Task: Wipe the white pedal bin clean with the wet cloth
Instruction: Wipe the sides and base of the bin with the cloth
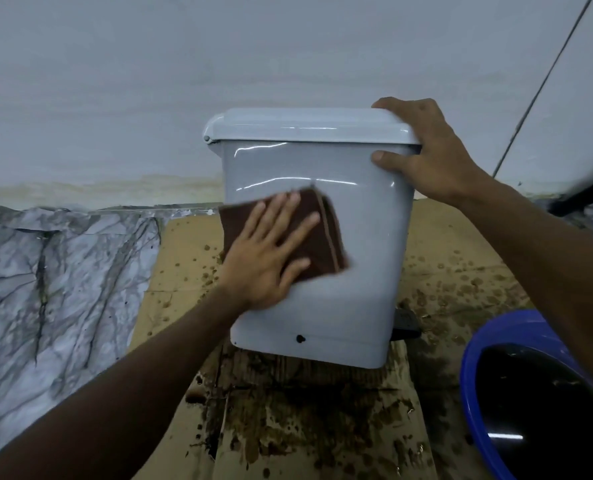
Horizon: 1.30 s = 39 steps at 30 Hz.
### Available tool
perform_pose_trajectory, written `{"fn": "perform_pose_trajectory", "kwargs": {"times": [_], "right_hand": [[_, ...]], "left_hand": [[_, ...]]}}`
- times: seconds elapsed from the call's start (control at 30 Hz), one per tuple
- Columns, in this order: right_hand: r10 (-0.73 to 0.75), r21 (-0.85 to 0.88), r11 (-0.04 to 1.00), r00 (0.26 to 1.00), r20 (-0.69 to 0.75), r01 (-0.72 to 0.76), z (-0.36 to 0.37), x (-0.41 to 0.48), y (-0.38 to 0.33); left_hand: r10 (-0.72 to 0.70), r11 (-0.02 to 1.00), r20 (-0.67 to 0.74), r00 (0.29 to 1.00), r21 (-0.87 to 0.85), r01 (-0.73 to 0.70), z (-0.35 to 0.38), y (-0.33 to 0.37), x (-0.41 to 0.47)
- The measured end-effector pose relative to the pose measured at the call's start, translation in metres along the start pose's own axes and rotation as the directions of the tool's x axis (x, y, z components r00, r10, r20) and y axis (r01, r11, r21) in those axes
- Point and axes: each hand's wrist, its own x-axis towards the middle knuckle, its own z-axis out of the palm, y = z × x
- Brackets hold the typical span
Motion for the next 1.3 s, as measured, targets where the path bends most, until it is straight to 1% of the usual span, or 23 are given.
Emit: {"fn": "perform_pose_trajectory", "kwargs": {"times": [0.07, 0.1, 0.17, 0.23, 0.3, 0.4, 0.5, 0.53, 0.57, 0.6, 0.63, 0.67, 0.73, 0.77, 0.87, 0.93, 1.03, 1.07, 1.1, 1.13, 1.23, 1.27, 1.3], "right_hand": [[0.001, -0.006, 1.0, 1.0, 0.002, -0.001, 0.0, 0.0, -0.001], [0.001, -0.009, 1.0, 1.0, 0.003, -0.001, 0.0, 0.0, -0.001], [-0.005, -0.014, 1.0, 1.0, 0.004, 0.005, 0.0, 0.0, 0.0], [-0.012, -0.011, 1.0, 1.0, 0.001, 0.012, 0.0, 0.0, 0.001], [-0.016, -0.011, 1.0, 1.0, -0.002, 0.016, 0.0, 0.0, 0.002], [-0.021, -0.004, 1.0, 1.0, -0.009, 0.021, 0.001, -0.002, 0.002], [-0.021, -0.009, 1.0, 1.0, -0.014, 0.021, 0.002, -0.002, 0.002], [-0.023, -0.011, 1.0, 1.0, -0.015, 0.023, 0.002, -0.001, 0.001], [-0.024, -0.015, 1.0, 1.0, -0.016, 0.024, 0.001, -0.001, 0.0], [-0.023, -0.02, 1.0, 1.0, -0.016, 0.023, 0.001, -0.002, 0.0], [-0.023, -0.026, 0.999, 1.0, -0.013, 0.023, 0.0, -0.002, -0.001], [-0.026, -0.033, 0.999, 1.0, -0.009, 0.025, 0.0, -0.002, -0.001], [-0.033, -0.042, 0.999, 0.999, -0.007, 0.032, 0.0, -0.002, -0.001], [-0.033, -0.041, 0.999, 0.999, -0.007, 0.033, 0.0, -0.003, -0.001], [-0.027, -0.036, 0.999, 0.999, -0.022, 0.026, 0.001, -0.002, -0.001], [-0.032, -0.044, 0.999, 0.999, -0.024, 0.031, 0.001, -0.002, -0.003], [-0.045, -0.047, 0.998, 0.999, -0.025, 0.044, 0.001, -0.004, -0.003], [-0.042, -0.046, 0.998, 0.999, -0.023, 0.041, 0.001, -0.005, -0.003], [-0.034, -0.046, 0.998, 0.999, -0.022, 0.033, 0.001, -0.005, -0.004], [-0.024, -0.05, 0.999, 0.999, -0.023, 0.023, 0.001, -0.005, -0.004], [-0.014, -0.051, 0.999, 0.999, -0.03, 0.013, 0.001, -0.005, -0.006], [-0.015, -0.05, 0.999, 1.0, -0.028, 0.013, 0.0, -0.005, -0.007], [-0.017, -0.052, 0.999, 1.0, -0.024, 0.016, 0.0, -0.005, -0.007]], "left_hand": [[-0.174, 0.985, -0.038, 0.984, -0.011, 0.174, -0.008, -0.001, 0.018], [-0.215, 0.977, -0.044, 0.976, -0.014, 0.214, -0.007, 0.004, 0.018], [-0.217, 0.976, -0.031, 0.976, -0.03, 0.216, 0.001, 0.022, 0.005], [-0.146, 0.987, 0.008, 0.989, -0.06, 0.147, 0.015, 0.049, -0.023], [-0.026, 0.998, 0.071, 0.997, -0.058, 0.03, 0.03, 0.074, -0.06], [0.139, 0.99, 0.149, 0.979, -0.022, -0.137, 0.045, 0.094, -0.101], [0.238, 0.971, 0.159, 0.958, -0.03, -0.237, 0.04, 0.083, -0.09], [0.255, 0.967, 0.152, 0.955, -0.044, -0.251, 0.034, 0.074, -0.077], [0.233, 0.972, 0.126, 0.964, -0.058, -0.227, 0.026, 0.064, -0.06], [0.161, 0.986, 0.079, 0.984, -0.063, -0.157, 0.019, 0.052, -0.042], [0.042, 0.997, 0.025, 0.999, -0.06, -0.04, 0.013, 0.039, -0.026], [-0.108, 0.993, -0.025, 0.994, -0.059, 0.106, 0.007, 0.028, -0.012], [-0.379, 0.924, -0.097, 0.92, -0.097, 0.37, 0.001, 0.017, 0.002], [-0.466, 0.883, -0.116, 0.877, -0.127, 0.452, 0.003, 0.018, 0.0], [-0.615, 0.781, -0.107, 0.781, -0.213, 0.587, 0.02, 0.048, -0.034], [-0.696, 0.703, -0.043, 0.717, -0.249, 0.667, 0.033, 0.086, -0.068], [-0.769, 0.608, 0.027, 0.638, -0.274, 0.745, 0.046, 0.135, -0.096], [-0.792, 0.578, 0.03, 0.609, -0.282, 0.766, 0.048, 0.14, -0.094], [-0.8, 0.57, 0.02, 0.6, -0.287, 0.77, 0.047, 0.14, -0.084], [-0.778, 0.6, 0.01, 0.628, -0.286, 0.747, 0.044, 0.137, -0.071], [-0.565, 0.802, -0.024, 0.825, -0.251, 0.542, 0.023, 0.117, -0.017], [-0.507, 0.841, -0.044, 0.861, -0.246, 0.482, 0.016, 0.107, 0.001], [-0.476, 0.86, -0.063, 0.877, -0.244, 0.449, 0.011, 0.096, 0.014]]}}
